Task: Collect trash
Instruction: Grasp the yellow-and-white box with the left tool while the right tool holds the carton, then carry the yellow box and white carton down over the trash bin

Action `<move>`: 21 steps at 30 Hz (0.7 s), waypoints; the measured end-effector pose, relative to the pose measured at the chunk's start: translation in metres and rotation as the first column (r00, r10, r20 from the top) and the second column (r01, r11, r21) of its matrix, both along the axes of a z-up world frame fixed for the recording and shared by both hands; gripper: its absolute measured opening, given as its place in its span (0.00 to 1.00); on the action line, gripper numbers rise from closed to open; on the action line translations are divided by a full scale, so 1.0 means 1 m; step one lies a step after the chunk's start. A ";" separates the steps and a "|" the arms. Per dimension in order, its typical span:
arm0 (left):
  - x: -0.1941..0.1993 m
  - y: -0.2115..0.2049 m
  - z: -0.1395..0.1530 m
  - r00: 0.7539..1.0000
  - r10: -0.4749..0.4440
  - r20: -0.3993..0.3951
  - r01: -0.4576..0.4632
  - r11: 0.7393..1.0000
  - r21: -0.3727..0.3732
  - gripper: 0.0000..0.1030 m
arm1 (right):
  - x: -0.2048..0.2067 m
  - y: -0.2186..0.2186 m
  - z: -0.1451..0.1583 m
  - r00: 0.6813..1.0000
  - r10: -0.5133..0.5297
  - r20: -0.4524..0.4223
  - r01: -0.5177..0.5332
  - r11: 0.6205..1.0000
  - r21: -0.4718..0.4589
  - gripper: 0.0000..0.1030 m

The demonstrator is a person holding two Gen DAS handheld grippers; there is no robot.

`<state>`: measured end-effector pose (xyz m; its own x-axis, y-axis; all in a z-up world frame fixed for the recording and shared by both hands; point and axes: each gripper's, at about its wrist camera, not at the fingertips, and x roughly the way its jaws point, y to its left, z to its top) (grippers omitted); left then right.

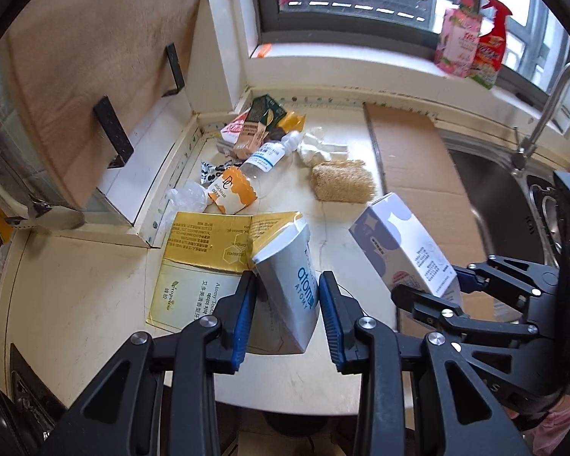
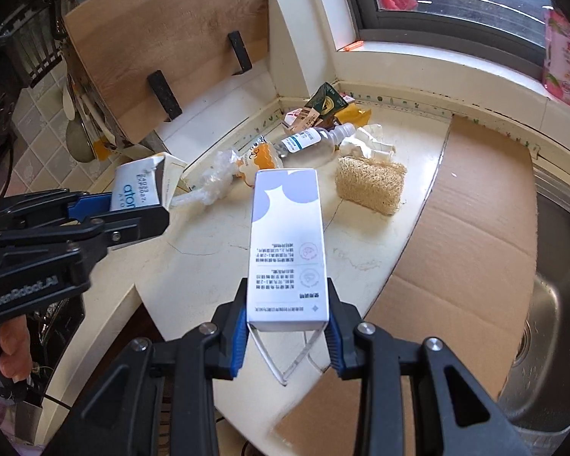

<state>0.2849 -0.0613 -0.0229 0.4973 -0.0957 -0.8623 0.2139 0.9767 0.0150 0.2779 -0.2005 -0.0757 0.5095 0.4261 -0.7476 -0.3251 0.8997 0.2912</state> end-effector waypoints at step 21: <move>-0.151 0.033 0.063 0.981 -0.160 0.113 0.172 0.979 -0.109 0.31 | -0.145 0.028 0.045 0.996 -0.077 0.040 0.076 0.997 0.023 0.33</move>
